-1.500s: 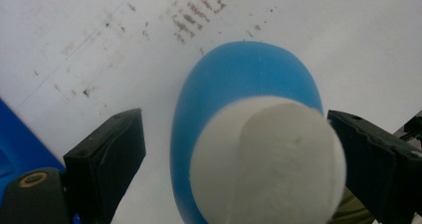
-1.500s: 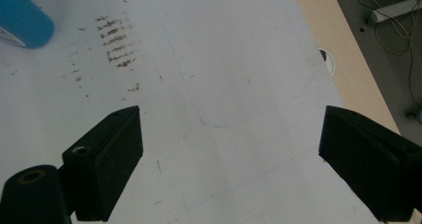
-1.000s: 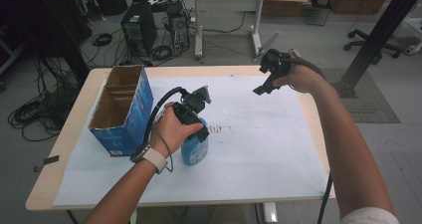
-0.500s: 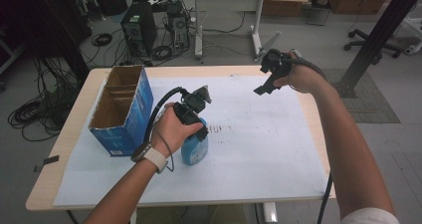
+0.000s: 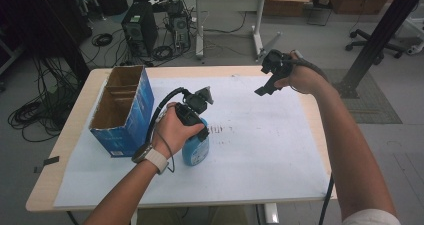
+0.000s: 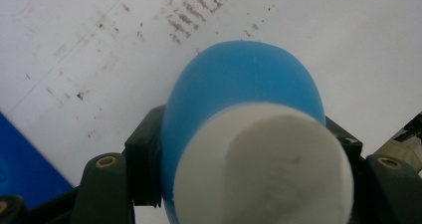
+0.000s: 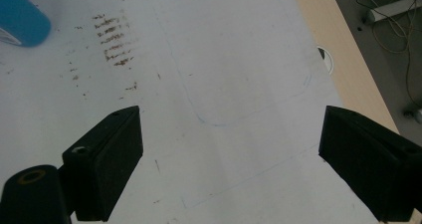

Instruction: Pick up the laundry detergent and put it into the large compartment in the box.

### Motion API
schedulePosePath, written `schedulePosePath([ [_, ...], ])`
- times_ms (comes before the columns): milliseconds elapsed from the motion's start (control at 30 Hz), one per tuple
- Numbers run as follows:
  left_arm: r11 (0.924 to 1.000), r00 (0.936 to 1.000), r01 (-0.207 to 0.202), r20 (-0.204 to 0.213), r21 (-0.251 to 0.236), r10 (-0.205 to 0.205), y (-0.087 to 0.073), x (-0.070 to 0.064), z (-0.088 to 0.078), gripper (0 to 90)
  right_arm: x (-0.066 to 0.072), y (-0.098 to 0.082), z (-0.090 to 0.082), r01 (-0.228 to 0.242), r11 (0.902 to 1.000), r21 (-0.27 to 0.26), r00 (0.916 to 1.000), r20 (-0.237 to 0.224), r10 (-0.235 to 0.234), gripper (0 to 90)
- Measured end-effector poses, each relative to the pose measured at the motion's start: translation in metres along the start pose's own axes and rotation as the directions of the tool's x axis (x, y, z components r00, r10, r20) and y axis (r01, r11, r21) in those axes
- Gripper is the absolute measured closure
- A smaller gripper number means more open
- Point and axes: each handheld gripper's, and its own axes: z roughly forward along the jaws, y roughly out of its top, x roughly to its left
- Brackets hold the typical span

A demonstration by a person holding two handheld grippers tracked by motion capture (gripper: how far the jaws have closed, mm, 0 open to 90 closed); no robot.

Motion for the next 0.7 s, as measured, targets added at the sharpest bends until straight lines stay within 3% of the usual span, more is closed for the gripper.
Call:
schedulePosePath([
  [700,0.9992,0.9992,0.040,-0.009,-0.002,-0.040,0.001,0.004,-0.016,36.8,0.001,-0.003,-0.003,-0.005,1.0000,-0.006,1.0000,0.005,0.005,10.4],
])
